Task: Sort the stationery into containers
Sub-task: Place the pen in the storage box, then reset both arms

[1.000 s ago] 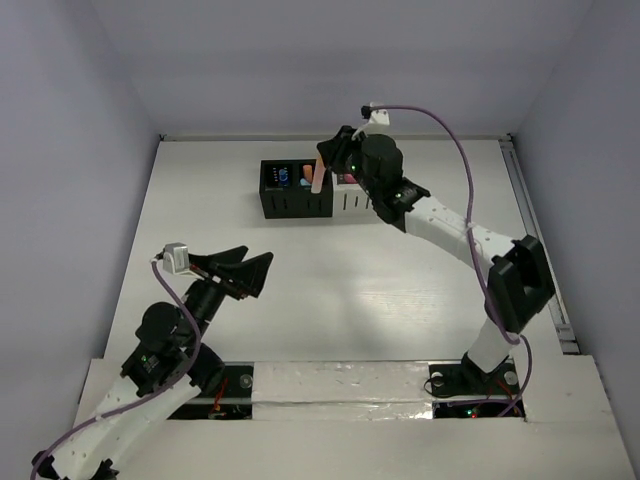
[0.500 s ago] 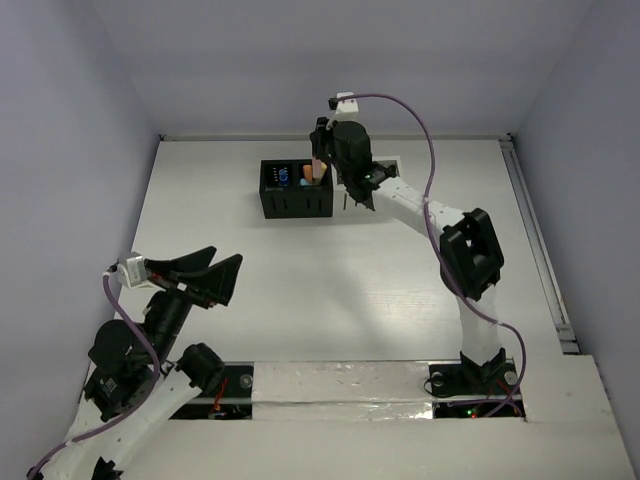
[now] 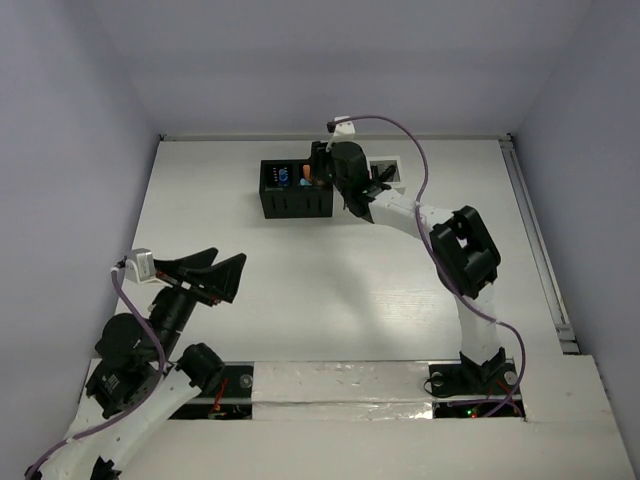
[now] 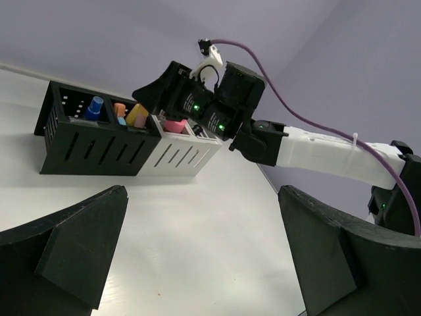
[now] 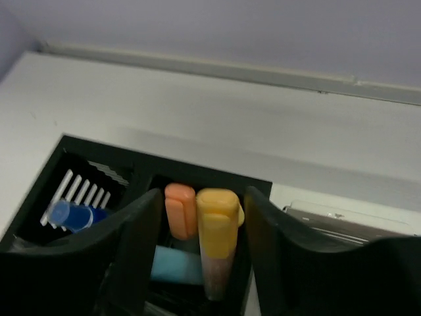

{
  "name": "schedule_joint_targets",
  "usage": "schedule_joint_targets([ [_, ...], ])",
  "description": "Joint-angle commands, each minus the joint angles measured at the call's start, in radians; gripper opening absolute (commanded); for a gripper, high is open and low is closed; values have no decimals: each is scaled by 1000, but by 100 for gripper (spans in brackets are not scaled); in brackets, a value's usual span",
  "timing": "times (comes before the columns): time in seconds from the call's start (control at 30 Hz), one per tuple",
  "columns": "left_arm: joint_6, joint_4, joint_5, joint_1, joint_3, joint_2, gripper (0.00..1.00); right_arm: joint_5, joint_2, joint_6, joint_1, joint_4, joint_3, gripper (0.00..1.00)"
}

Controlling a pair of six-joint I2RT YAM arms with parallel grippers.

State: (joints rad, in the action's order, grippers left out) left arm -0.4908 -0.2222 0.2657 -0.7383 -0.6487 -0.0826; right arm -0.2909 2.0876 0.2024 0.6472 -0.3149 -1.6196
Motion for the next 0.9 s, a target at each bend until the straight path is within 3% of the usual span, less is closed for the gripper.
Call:
schedule_joint_targets([
  [0.0, 15, 35, 7, -1, -17, -40, 99, 25, -92, -3, -4, -64, 9, 61],
  [0.07, 20, 34, 10, -1, -25, -61, 99, 42, -113, -8, -4, -49, 7, 73],
  [0.17, 20, 27, 24, -1, -32, -77, 99, 65, -197, 2, -4, -49, 42, 83],
  [0.4, 37, 24, 40, -1, -78, -137, 99, 53, -539, 31, -4, -38, 275, 100],
  [0.53, 63, 47, 38, -1, -121, -172, 99, -117, -802, 98, -4, 16, 537, 99],
  [0.63, 87, 72, 32, -1, -153, -192, 99, -244, -1071, 164, -4, 14, 702, 96],
  [0.7, 109, 92, 36, -1, -184, -219, 99, -307, -1347, 181, -4, -3, 873, 94],
  [0.87, 143, 133, 44, -1, -227, -256, 99, -384, -1593, 158, -4, -4, 968, 95],
])
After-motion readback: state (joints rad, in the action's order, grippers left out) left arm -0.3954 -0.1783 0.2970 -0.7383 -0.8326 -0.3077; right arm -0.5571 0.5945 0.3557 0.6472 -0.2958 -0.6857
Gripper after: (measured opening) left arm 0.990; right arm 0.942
